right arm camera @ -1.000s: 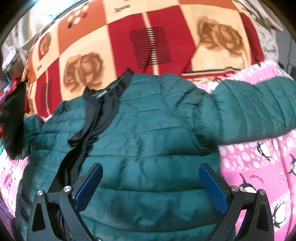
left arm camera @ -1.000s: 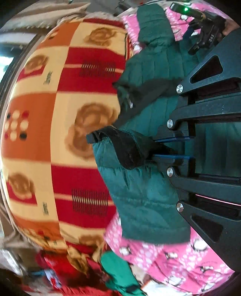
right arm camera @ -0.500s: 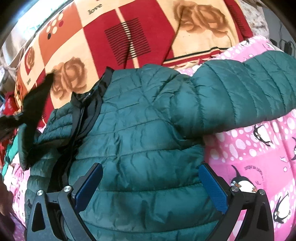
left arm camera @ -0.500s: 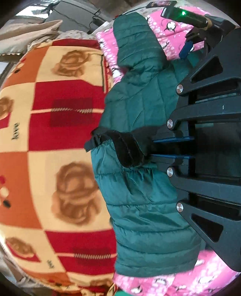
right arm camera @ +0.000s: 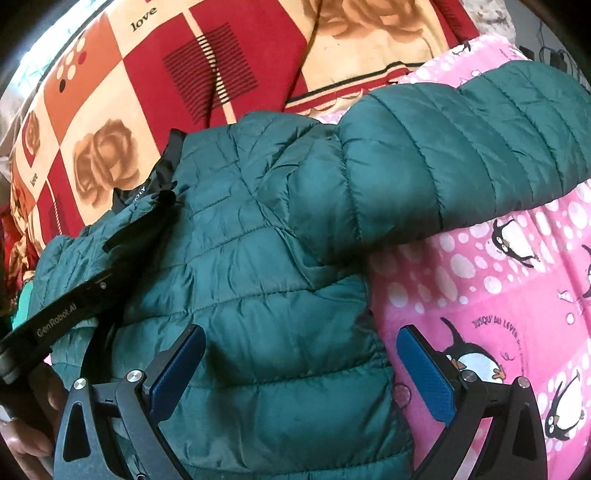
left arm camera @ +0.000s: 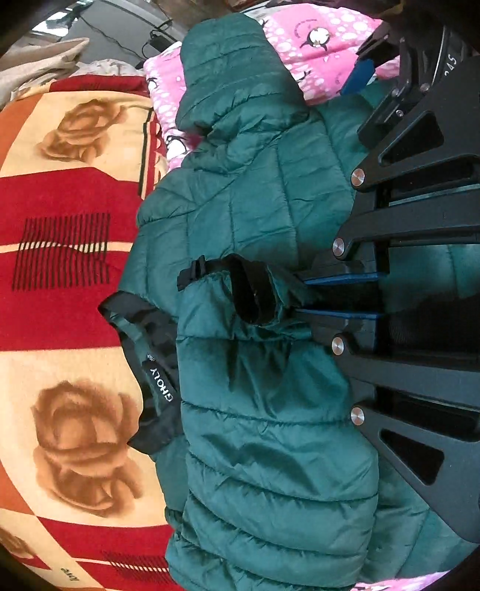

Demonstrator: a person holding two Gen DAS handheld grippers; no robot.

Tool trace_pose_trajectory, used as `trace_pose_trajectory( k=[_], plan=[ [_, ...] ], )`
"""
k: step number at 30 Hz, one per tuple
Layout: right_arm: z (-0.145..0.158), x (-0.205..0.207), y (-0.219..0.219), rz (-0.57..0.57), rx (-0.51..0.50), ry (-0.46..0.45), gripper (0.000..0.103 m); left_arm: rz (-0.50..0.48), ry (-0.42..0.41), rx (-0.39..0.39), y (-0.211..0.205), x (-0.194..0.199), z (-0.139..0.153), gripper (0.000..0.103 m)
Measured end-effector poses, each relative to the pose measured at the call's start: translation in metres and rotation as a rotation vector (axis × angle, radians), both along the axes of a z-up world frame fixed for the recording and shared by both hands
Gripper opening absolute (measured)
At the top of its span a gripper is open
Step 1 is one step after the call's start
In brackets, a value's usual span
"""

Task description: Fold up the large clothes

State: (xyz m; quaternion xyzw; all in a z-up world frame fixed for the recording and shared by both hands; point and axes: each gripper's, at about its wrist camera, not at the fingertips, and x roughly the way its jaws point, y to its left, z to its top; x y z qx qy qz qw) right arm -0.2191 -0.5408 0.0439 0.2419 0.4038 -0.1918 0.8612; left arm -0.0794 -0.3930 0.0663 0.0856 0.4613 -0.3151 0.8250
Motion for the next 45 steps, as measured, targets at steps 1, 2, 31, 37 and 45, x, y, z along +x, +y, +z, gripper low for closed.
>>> trace_pose_trajectory(
  k=[1,2,31,37,45],
  plan=[
    [0.0,0.0,0.001,-0.001,0.002,0.001,0.103,-0.014,0.029,-0.022,0.001,0.001,0.0,0.02],
    [0.0,0.0,0.001,-0.004,0.004,0.001,0.103,-0.025,0.056,-0.042,0.004,0.003,0.001,0.034],
    [0.036,-0.012,0.027,-0.01,-0.087,-0.065,0.103,0.357,-0.066,-0.08,0.223,0.055,0.028,0.073],
    [0.063,0.002,0.047,0.073,-0.103,-0.141,0.103,0.372,-0.054,-0.079,0.22,0.059,0.015,0.073],
    [0.031,0.109,0.073,0.25,0.047,-0.102,0.073,0.37,-0.045,-0.136,0.228,0.057,0.024,0.073]
  ],
)
